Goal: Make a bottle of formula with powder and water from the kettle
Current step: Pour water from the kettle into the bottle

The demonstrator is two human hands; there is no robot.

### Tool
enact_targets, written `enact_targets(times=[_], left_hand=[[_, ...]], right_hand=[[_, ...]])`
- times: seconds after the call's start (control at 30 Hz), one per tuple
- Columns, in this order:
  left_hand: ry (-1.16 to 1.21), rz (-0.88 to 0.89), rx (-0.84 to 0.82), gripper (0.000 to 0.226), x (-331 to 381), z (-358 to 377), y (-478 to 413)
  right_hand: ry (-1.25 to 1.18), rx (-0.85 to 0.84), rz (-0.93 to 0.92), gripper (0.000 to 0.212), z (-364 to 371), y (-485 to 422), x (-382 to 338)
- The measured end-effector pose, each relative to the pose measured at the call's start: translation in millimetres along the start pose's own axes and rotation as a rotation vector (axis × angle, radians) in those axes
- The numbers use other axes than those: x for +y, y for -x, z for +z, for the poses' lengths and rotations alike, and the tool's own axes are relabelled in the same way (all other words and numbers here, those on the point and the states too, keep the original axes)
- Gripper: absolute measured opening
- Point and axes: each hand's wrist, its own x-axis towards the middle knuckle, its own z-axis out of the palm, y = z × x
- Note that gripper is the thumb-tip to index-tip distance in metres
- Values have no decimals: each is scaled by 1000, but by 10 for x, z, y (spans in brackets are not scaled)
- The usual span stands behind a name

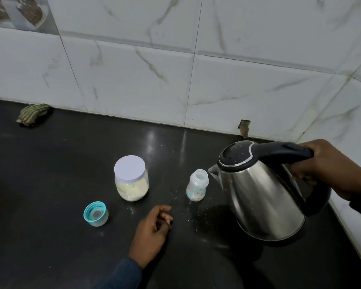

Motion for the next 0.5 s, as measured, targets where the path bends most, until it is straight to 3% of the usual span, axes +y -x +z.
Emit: enact_targets(times=[0.27,0.5], left_hand=[[5,-17,-12,38,1,-38,2],[47,-22,-19,34,27,-45,29]], right_hand=[[-291,225,16,45,111,207,594],[-498,529,38,19,210,252,968]])
